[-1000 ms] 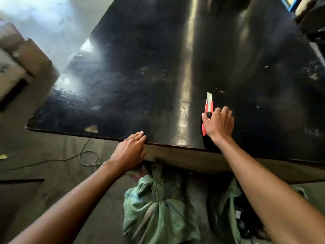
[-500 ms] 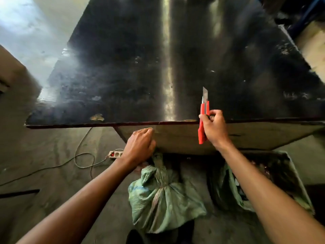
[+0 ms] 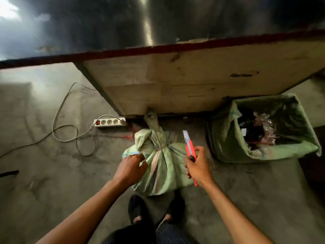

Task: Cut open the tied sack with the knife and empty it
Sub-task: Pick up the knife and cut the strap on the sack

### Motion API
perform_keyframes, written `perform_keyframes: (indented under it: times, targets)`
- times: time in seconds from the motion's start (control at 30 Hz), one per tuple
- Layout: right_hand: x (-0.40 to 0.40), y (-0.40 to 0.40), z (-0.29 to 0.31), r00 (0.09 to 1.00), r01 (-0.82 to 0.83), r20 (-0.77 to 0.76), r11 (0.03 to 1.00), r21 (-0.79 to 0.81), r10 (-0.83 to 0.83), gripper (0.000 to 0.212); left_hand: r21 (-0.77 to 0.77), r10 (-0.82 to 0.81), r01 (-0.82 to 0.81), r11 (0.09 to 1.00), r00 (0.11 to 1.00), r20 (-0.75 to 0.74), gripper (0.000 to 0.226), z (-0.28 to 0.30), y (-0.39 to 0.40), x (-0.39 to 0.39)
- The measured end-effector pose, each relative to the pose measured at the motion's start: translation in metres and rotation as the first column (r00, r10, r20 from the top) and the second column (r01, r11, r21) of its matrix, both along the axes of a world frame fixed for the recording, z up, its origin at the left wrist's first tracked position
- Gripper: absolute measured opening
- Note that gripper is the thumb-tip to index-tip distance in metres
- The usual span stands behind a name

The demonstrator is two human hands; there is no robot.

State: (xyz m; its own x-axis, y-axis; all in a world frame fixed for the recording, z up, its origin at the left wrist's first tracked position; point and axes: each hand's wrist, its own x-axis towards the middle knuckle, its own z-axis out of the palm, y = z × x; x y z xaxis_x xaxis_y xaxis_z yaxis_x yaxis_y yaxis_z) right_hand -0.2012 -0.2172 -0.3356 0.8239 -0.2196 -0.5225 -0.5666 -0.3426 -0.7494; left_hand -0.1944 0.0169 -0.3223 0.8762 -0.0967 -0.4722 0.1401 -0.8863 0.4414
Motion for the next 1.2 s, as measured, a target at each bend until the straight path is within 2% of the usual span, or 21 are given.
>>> perform_keyframes:
  times: [0.13,0.23,0.3,0.4,0.47,0.53,0.6,0.7,0.77,0.87,0.97,1.07,1.2]
  targets:
    - [0.004,-0.004,-0.112,0.984,-0.177,0.002,0.976,-0.125,0.179,0.03,-0.036,0.046,-0.046,0.998,0.999,-0.009,0.021,-0.117,-0.007,0.009]
    - [0.031,-0.007,-0.203,0.961,-0.263,0.034,0.942,-0.206,0.276,0.03,-0.07,0.191,-0.193,0.979,0.981,-0.036,0.044,-0.215,-0.021,0.032]
    - [0.051,-0.009,-0.261,0.933,-0.314,0.097,0.914,-0.257,0.347,0.029,-0.107,0.26,-0.271,0.956,0.959,-0.112,0.052,-0.276,-0.03,0.047]
    - [0.075,-0.014,-0.318,0.884,-0.32,0.219,0.877,-0.359,0.413,0.029,-0.199,0.387,-0.419,0.886,0.904,-0.182,0.062,-0.337,-0.038,0.067]
    - [0.085,-0.013,-0.336,0.852,-0.272,0.322,0.875,-0.399,0.412,0.032,-0.234,0.4,-0.408,0.883,0.913,-0.085,0.063,-0.36,-0.042,0.075]
    - [0.087,-0.011,-0.34,0.831,-0.222,0.393,0.884,-0.413,0.392,0.036,-0.279,0.377,-0.363,0.889,0.926,-0.004,0.047,-0.369,-0.046,0.082]
    - [0.081,-0.012,-0.336,0.824,-0.206,0.41,0.881,-0.427,0.391,0.03,-0.397,0.381,-0.344,0.851,0.924,0.017,0.028,-0.37,-0.048,0.085]
    - [0.073,-0.015,-0.317,0.836,-0.243,0.368,0.876,-0.416,0.407,0.016,-0.625,0.46,-0.427,0.653,0.88,-0.12,0.017,-0.365,-0.051,0.086]
    - [0.065,-0.015,-0.304,0.853,-0.233,0.369,0.902,-0.364,0.369,0.018,-0.707,0.482,-0.463,0.535,0.854,-0.195,0.015,-0.362,-0.051,0.082]
    - [0.046,-0.015,-0.299,0.825,-0.225,0.431,0.912,-0.342,0.366,0.026,-0.743,0.483,-0.455,0.491,0.852,-0.203,0.021,-0.366,-0.039,0.082]
    - [0.016,-0.014,-0.299,0.725,-0.299,0.449,0.825,-0.479,0.523,0.027,-0.754,0.505,-0.431,0.495,0.849,-0.154,0.019,-0.361,-0.025,0.08]
    - [-0.005,-0.008,-0.291,0.653,-0.344,0.32,0.645,-0.683,0.687,0.033,-0.717,0.515,-0.421,0.556,0.851,-0.1,0.024,-0.35,-0.02,0.076]
    - [-0.017,0.003,-0.288,0.597,-0.281,0.197,0.433,-0.856,0.777,0.042,-0.707,0.496,-0.426,0.564,0.859,-0.122,0.019,-0.344,-0.015,0.074]
